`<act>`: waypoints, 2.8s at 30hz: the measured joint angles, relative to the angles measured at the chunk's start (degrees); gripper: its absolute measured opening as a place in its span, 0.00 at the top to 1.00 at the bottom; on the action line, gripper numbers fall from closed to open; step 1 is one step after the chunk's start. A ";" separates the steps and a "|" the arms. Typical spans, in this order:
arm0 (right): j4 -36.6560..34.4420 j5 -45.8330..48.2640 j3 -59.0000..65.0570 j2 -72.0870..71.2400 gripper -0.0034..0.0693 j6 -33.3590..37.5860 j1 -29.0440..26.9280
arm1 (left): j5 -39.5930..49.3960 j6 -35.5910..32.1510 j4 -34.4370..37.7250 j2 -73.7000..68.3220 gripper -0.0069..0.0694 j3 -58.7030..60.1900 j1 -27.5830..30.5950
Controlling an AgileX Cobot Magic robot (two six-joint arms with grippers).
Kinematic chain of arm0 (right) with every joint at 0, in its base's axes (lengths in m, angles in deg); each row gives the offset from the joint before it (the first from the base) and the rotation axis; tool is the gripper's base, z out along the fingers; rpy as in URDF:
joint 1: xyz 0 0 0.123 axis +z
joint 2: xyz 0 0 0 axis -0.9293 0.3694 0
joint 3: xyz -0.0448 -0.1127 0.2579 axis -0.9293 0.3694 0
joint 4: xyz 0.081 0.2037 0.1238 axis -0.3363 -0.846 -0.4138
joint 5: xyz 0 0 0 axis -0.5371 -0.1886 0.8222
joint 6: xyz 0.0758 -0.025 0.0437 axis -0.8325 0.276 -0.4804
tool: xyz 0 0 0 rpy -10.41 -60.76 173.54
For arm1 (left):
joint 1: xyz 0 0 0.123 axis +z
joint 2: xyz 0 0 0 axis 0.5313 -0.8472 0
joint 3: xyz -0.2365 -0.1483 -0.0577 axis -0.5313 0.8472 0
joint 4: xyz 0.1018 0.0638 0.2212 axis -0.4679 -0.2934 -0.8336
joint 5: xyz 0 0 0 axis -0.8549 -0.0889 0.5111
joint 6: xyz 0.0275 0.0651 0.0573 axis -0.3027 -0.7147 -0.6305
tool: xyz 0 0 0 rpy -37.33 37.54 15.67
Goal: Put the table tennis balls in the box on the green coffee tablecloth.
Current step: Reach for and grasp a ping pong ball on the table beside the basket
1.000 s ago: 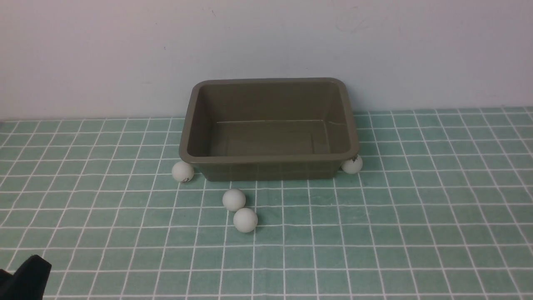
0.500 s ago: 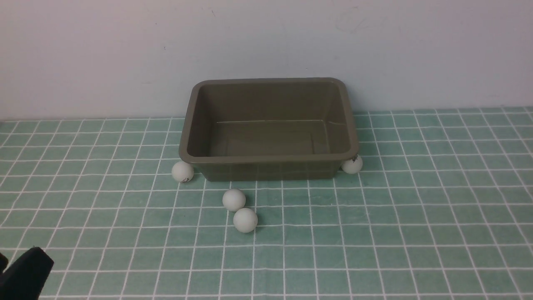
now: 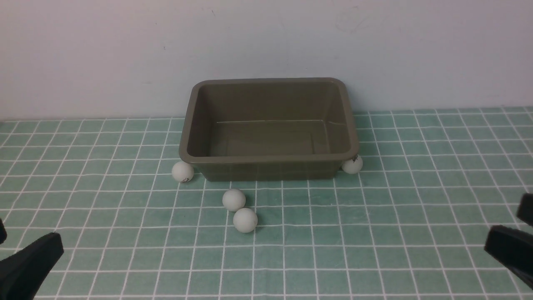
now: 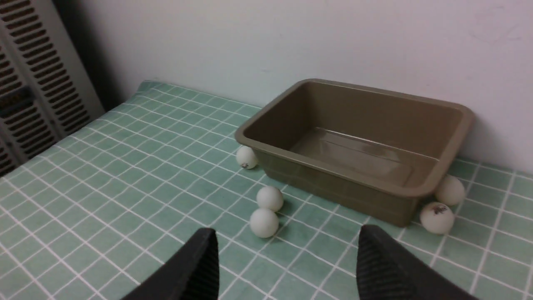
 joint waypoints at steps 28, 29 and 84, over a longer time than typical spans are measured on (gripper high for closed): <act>6.21 -1.51 -12.55 18.37 0.39 5.64 0.00 | 7.22 -44.70 35.07 -34.49 0.28 -3.24 0.00; 5.94 -1.57 -12.55 18.37 0.39 5.64 0.00 | 6.81 -44.85 35.21 -36.62 0.28 -4.21 0.00; 5.10 -2.20 -12.55 18.37 0.39 4.35 0.00 | -14.67 -21.46 34.67 -84.58 0.28 -26.42 -20.42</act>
